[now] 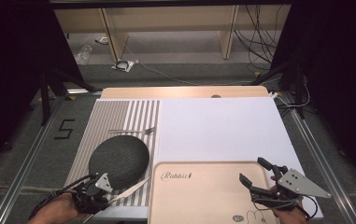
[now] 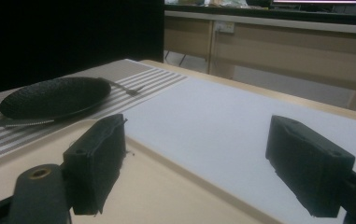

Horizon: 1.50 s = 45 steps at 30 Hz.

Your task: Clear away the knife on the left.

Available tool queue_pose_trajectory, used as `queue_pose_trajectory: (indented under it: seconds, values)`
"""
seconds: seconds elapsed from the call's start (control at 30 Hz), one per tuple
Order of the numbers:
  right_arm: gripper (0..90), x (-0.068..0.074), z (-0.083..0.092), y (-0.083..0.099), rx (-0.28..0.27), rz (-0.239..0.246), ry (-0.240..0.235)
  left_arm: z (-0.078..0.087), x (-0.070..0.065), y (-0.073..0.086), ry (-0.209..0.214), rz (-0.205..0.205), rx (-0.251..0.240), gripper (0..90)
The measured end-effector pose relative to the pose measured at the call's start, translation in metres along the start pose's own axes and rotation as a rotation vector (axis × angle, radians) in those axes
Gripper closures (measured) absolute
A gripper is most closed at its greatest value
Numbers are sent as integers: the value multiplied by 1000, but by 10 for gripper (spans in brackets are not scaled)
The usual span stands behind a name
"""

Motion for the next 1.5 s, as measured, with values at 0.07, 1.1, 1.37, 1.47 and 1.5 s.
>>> queue_pose_trajectory:
  seconds: [0.07, 1.1, 1.37, 1.47, 1.5]
  values:
    - [210, 0, 0, 0, 0, 4, 1, 2, -3, -2, 13, -6, -17, 792]
    - [212, -1, 1, 0, -5, 1, 3, 1, -37, -64, 102, 117, -270, 792]
    - [212, -1, 2, -1, -6, 3, 0, -11, -50, -79, 144, 144, -274, 792]
    - [213, -1, 3, -1, -6, 2, 2, -11, -55, -83, 154, 148, -274, 792]
    - [213, -1, 3, -1, -7, -1, 3, -11, -57, -85, 158, 146, -275, 792]
Point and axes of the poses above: each handheld gripper's, and its own axes: z roughly backward along the jaws, y roughly out of its underside, x roughly to its left, the point moved 1 cm from there along -z, roughly forward along the jaws, and after that the axes turned 6 degrees about z, right-handed, at the moved point
